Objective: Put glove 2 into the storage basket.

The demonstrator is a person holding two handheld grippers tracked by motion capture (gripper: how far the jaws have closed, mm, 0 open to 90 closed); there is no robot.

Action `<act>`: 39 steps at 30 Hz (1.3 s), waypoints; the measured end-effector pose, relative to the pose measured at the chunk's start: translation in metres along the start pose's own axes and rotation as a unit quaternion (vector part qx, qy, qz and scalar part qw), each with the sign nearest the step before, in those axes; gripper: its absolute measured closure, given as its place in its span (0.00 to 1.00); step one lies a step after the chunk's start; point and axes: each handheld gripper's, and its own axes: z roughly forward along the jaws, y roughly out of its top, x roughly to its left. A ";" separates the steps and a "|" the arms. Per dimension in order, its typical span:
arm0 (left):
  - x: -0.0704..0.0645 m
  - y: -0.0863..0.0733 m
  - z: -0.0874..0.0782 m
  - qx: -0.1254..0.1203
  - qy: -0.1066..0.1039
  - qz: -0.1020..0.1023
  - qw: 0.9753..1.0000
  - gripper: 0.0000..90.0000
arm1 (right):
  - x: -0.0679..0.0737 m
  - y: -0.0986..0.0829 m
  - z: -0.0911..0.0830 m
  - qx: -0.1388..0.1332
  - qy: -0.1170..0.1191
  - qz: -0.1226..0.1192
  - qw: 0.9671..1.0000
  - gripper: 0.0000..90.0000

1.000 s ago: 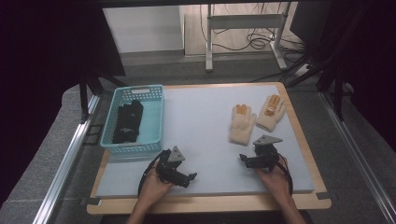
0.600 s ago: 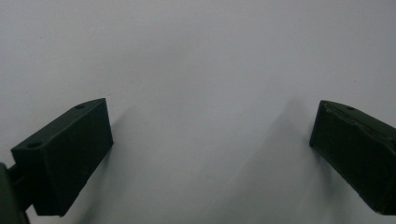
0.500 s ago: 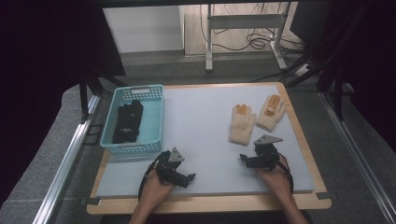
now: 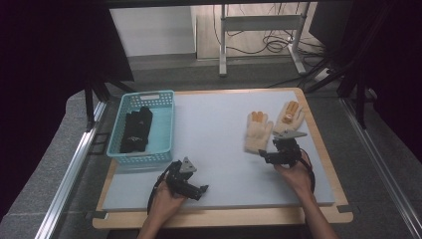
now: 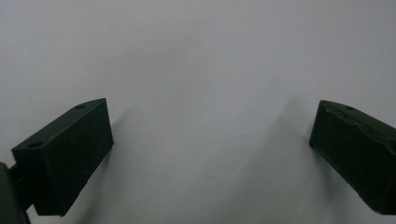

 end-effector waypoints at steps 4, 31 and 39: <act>0.000 0.000 0.000 0.000 0.000 0.000 1.000 0.00 | -0.014 0.025 0.017 0.004 -0.005 -0.004 1.000 0.31; 0.000 0.000 0.000 0.000 0.000 0.000 1.000 0.00 | -0.022 0.044 0.088 0.051 0.015 -0.004 0.999 0.58; 0.000 0.000 0.000 0.000 0.000 0.000 1.000 0.00 | -0.015 0.045 0.069 0.030 0.029 -0.017 0.999 0.60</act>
